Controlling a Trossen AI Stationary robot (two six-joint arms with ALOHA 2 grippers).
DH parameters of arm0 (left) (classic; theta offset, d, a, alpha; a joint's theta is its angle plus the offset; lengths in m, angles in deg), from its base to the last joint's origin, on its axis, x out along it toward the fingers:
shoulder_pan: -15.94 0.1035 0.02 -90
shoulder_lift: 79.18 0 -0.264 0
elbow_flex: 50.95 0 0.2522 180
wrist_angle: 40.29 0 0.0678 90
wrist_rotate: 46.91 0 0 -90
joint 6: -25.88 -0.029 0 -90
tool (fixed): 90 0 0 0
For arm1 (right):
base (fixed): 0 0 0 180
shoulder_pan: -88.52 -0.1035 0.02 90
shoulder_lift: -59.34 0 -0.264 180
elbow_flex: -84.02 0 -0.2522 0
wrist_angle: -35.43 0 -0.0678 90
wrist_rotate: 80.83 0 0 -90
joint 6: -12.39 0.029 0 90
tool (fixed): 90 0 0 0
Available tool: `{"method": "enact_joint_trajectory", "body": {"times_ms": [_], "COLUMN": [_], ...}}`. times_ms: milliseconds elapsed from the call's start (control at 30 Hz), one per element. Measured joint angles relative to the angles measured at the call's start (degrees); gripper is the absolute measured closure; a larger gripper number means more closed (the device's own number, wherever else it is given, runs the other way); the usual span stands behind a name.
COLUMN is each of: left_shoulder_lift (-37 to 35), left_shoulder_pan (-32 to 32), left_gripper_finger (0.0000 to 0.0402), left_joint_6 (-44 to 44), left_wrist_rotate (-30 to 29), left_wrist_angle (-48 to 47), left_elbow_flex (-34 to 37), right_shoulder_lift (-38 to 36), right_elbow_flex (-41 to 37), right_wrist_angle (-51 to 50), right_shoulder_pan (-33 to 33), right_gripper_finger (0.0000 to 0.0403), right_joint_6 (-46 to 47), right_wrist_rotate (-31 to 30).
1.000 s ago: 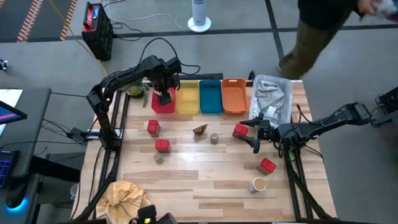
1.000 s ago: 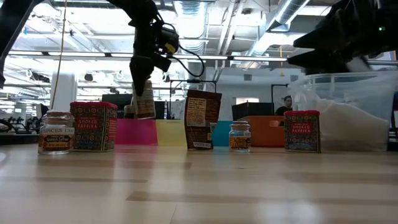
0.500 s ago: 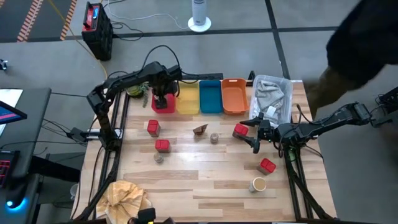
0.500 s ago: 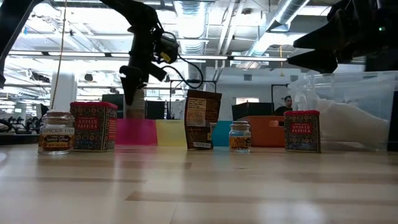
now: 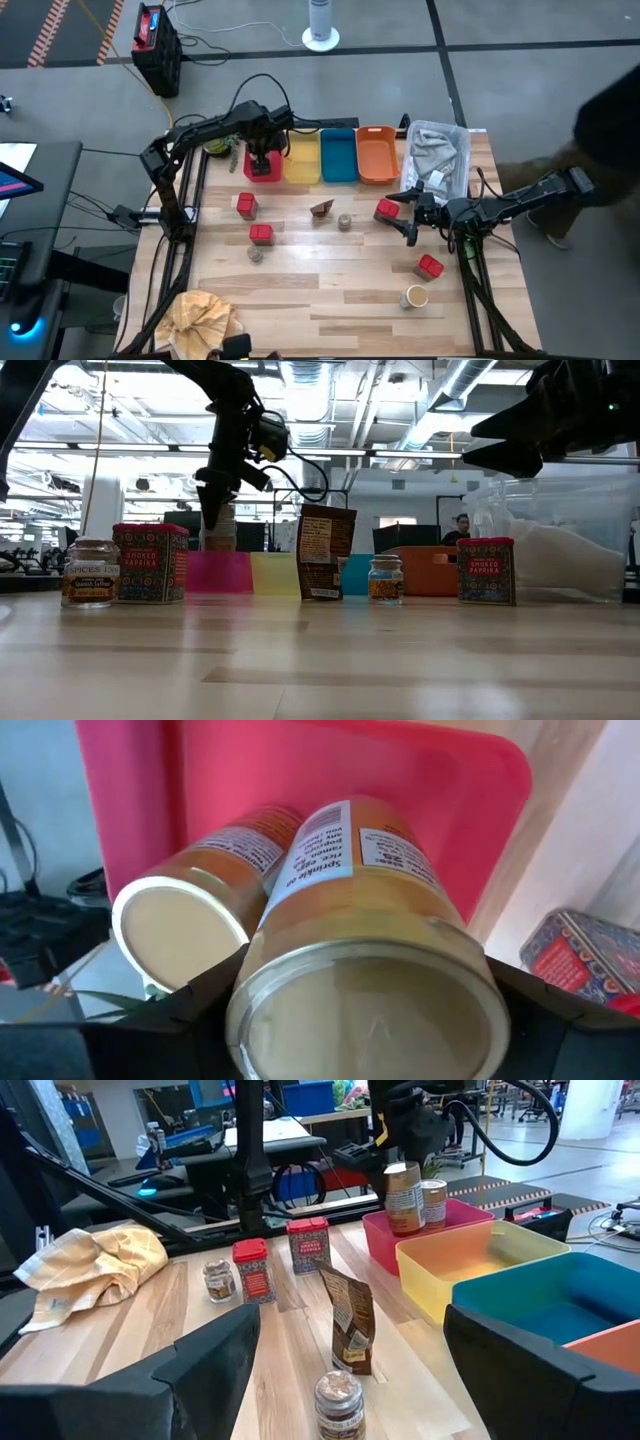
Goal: Sort spices by type
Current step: Put the gold spice bottle into the red bin, then move the gold spice bottle to the center of the table
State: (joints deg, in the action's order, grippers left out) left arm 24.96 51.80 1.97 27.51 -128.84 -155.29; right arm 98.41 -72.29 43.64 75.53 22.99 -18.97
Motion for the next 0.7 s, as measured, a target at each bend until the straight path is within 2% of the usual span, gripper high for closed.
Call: {"method": "enact_joint_trajectory", "body": {"times_ms": [267, 367, 533, 700], "left_shoulder_lift": [0.0, 0.0, 0.0, 0.0], "left_shoulder_pan": [-0.2, -0.74, -2.11, -5.83], "left_gripper_finger": [0.0088, 0.008, 0.0083, 0.009], "left_joint_6": [1.09, -0.15, -0.74, -0.41], "left_wrist_rotate": [-1.37, -5.12, -6.73, -6.12], "left_wrist_angle": [0.49, 0.69, 0.5, -0.77], "left_elbow_flex": [0.0, -0.1, -2.38, -4.58], "right_shoulder_lift": [-0.04, -0.07, -0.1, 0.04], "right_elbow_flex": [1.06, 3.02, 5.61, 5.66], "right_wrist_angle": [-0.5, -3.51, -8.4, -8.69], "right_shoulder_pan": [0.05, 0.36, 2.4, 2.86], "right_gripper_finger": [0.0049, 0.0049, 0.0049, 0.0049], "right_joint_6": [-4.95, -6.93, -7.92, -9.2], "right_wrist_rotate": [-0.64, -0.66, -0.9, -0.9]}}
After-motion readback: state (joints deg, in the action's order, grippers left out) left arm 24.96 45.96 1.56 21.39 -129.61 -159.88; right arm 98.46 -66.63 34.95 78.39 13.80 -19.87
